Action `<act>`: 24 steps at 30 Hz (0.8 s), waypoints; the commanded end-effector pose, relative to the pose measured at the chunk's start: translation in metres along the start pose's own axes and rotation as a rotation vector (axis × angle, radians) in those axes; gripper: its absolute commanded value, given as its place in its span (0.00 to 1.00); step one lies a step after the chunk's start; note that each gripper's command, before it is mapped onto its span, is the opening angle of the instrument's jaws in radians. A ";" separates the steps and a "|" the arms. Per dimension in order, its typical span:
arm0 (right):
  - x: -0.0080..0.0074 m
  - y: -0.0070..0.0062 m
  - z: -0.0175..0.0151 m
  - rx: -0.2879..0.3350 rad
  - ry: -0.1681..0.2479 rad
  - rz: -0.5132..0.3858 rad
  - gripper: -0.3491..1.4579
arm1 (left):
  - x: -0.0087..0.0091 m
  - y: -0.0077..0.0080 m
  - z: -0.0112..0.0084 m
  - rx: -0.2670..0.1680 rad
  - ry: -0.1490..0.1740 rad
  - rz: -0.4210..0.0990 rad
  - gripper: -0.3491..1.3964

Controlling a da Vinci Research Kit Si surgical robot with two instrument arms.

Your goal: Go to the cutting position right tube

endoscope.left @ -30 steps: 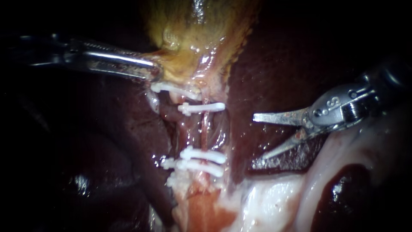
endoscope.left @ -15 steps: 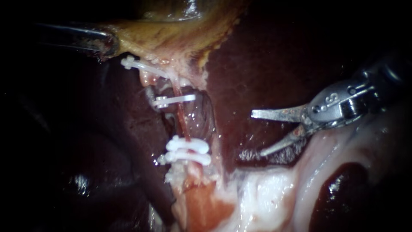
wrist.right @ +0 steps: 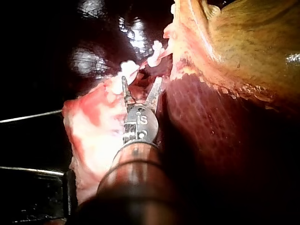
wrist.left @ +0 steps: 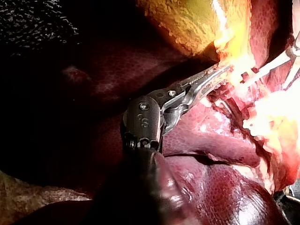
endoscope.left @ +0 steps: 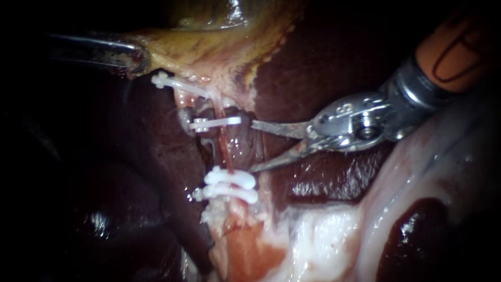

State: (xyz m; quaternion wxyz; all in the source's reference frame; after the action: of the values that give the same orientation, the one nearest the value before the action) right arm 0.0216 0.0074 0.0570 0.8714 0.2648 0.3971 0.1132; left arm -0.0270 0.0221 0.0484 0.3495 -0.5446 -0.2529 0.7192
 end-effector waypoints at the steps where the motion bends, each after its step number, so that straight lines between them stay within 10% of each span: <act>1: -0.0001 0.0001 0.0005 0.006 0.001 0.006 0.92 | 0.0000 0.0000 0.0001 -0.001 -0.001 0.000 0.00; 24: 0.0025 0.0026 0.0086 0.108 0.150 0.148 0.93 | -0.0001 0.0002 0.0008 0.000 0.000 0.001 0.00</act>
State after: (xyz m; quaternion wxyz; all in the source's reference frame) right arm 0.0298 0.0074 0.0615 0.8123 0.3303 0.4476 0.1752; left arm -0.0278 0.0219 0.0486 0.3496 -0.5446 -0.2525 0.7193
